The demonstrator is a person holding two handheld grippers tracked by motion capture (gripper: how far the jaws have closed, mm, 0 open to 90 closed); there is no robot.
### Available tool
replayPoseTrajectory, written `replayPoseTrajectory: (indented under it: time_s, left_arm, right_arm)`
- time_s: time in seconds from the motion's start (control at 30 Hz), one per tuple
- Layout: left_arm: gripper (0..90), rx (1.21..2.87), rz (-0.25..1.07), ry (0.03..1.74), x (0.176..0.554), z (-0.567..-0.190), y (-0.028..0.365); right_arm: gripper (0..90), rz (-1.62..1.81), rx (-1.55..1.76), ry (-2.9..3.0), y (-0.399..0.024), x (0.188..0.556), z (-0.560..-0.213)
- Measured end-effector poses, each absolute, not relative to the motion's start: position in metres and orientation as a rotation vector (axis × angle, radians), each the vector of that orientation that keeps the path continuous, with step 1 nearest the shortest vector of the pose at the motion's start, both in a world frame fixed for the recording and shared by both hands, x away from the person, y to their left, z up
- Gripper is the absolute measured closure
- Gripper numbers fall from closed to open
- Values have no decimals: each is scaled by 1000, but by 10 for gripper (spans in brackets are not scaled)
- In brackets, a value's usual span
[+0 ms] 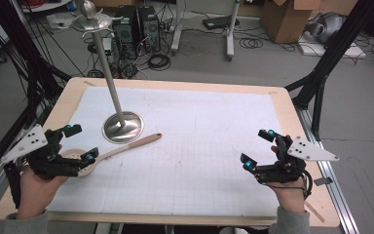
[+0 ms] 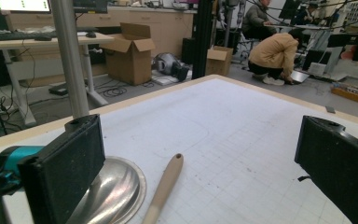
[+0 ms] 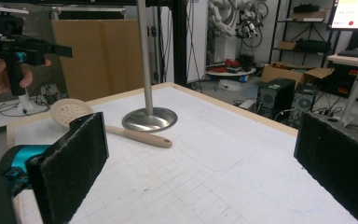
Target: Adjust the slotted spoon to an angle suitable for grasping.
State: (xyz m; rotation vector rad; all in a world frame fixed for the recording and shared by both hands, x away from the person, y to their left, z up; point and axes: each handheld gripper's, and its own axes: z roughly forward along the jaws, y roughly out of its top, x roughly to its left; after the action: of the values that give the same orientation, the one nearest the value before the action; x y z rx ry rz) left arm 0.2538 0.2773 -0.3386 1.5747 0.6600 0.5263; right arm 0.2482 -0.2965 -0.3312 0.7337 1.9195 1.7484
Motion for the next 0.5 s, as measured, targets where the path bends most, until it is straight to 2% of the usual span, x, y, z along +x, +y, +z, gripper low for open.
replayPoseTrajectory:
  time_s: [0.33,0.4,0.43,0.47,0.5]
  left_arm:
    - [106,1581,516,697,258,-343,278]
    - [177,1601,520,698,259,-345,278]
    - [177,1616,525,704,260,-346,277]
    - [249,1634,531,712,262,-348,277]
    - [249,1651,539,722,263,-349,276]
  right_arm:
    - [18,1761,743,1921,-297,246,-332]
    - [18,1759,745,1921,-298,246,-333]
    - [18,1759,747,1922,-298,246,-333]
    - [18,1756,748,1921,-298,247,-333]
    - [18,1756,748,1921,-298,247,-333]
